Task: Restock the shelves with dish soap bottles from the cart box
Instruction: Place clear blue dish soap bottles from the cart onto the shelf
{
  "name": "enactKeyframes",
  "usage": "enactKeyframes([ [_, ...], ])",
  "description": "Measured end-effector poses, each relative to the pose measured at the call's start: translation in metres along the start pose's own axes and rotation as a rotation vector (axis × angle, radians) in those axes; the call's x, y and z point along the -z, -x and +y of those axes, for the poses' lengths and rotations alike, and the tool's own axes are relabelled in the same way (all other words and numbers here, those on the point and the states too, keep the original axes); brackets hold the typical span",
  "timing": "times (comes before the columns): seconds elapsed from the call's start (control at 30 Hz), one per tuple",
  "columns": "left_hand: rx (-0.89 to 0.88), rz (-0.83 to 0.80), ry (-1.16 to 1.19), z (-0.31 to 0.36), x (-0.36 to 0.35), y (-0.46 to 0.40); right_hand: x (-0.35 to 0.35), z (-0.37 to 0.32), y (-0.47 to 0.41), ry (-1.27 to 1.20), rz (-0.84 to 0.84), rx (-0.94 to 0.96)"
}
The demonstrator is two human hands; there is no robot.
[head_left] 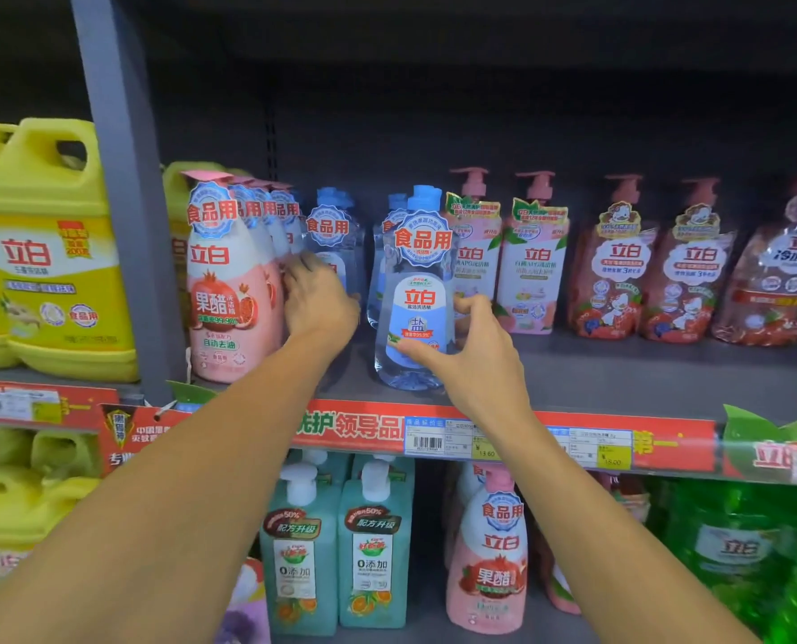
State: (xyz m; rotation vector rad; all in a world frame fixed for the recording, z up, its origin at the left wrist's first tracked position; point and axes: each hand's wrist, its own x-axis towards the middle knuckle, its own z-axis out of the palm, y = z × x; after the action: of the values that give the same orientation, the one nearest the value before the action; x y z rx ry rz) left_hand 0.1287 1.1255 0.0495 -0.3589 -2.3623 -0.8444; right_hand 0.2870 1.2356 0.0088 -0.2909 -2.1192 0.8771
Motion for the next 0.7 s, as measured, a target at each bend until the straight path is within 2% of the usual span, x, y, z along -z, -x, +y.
enactKeyframes([
  [0.13,-0.087,-0.217,-0.105,-0.014,0.021,0.018,0.002,-0.002,0.000,0.010,-0.007,-0.001],
  [0.23,-0.198,-0.278,-0.114,-0.026,0.039,0.045,0.002,-0.003,0.002,0.013,-0.002,-0.001],
  [0.4,-0.460,-0.134,-0.266,-0.052,0.053,0.096,0.005,-0.007,0.005,0.044,-0.012,-0.002],
  [0.53,-0.460,-0.061,-0.269,-0.067,0.043,0.112,0.007,-0.011,0.009,0.063,-0.029,-0.022],
  [0.7,-0.482,0.057,-0.224,-0.072,0.034,0.120,-0.005,-0.020,0.010,0.154,0.030,-0.037],
])
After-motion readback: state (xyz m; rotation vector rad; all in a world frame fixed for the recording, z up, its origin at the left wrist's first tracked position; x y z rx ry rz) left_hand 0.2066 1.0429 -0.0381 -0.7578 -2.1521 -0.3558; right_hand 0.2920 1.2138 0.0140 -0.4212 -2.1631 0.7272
